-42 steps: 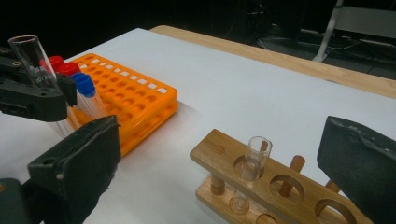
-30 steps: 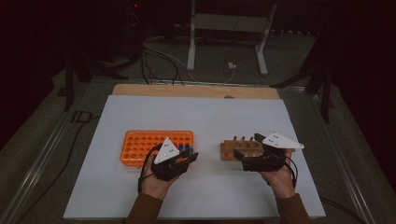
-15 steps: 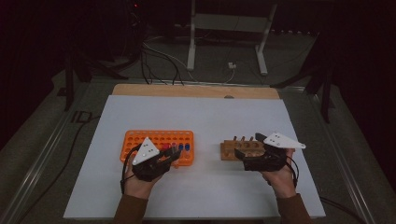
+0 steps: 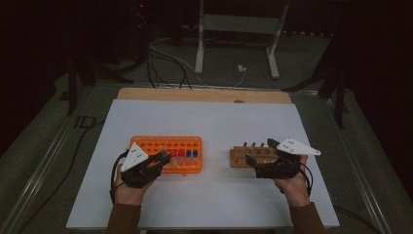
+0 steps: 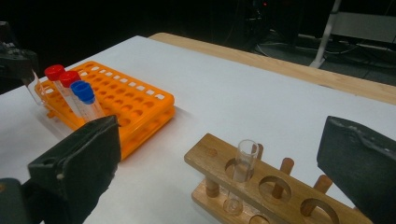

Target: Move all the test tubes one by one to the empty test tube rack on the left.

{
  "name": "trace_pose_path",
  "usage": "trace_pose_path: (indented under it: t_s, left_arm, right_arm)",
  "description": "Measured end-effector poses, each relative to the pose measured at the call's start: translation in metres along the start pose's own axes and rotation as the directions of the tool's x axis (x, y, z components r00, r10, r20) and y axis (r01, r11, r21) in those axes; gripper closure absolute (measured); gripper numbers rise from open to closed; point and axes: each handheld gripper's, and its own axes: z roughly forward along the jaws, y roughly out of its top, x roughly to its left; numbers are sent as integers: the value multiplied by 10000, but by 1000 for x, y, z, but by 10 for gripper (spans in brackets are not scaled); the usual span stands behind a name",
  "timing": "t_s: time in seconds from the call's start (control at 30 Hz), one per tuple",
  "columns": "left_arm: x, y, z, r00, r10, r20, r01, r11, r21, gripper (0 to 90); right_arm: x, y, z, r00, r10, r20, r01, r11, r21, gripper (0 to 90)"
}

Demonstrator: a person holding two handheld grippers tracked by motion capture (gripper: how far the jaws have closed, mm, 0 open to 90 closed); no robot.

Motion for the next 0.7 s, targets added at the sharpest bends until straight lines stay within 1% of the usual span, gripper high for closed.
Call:
trace_pose_path:
  t_s: [0.03, 0.1, 0.17, 0.3, 0.37, 0.57, 0.6, 0.63, 0.7]
  left_arm:
    - [1, -1, 1, 10000, -23, -67, 23, 10000, -4, 751]
    - [4, -5, 4, 9991, -137, -411, 135, 9999, -33, 749]
    - [6, -8, 8, 9978, -208, -629, 203, 9998, -86, 749]
    - [9, -12, 15, 9961, -319, -828, 309, 9994, -130, 749]
    - [9, -13, 18, 9965, -346, -759, 338, 9994, -118, 749]
    - [10, -19, 25, 9967, -395, -707, 407, 9990, 159, 749]
    - [9, -19, 26, 9966, -373, -735, 393, 9989, 260, 749]
    - [9, -21, 27, 9968, -251, -761, 290, 9984, 493, 749]
    - [8, -24, 31, 9969, -151, -770, 218, 9960, 864, 750]
  right_arm:
    - [0, 0, 0, 10000, -7, 0, 7, 10000, 11, 0]
    - [1, 0, 1, 10000, -50, -25, 50, 10000, 10, 0]
    - [1, 0, 1, 10000, -56, -36, 57, 10000, 15, 0]
    - [1, 0, 1, 10000, -41, -37, 41, 10000, 24, 0]
    - [1, -1, 2, 10000, -23, -42, 23, 10000, 42, 0]
    - [2, -1, 2, 9999, -52, -117, 52, 10000, 65, 0]
    - [2, -1, 2, 9999, -48, -117, 49, 10000, 59, 0]
    - [2, -1, 2, 9999, -50, -122, 51, 10000, 63, 0]
    - [2, -1, 3, 9999, -69, -140, 70, 9999, 71, 0]
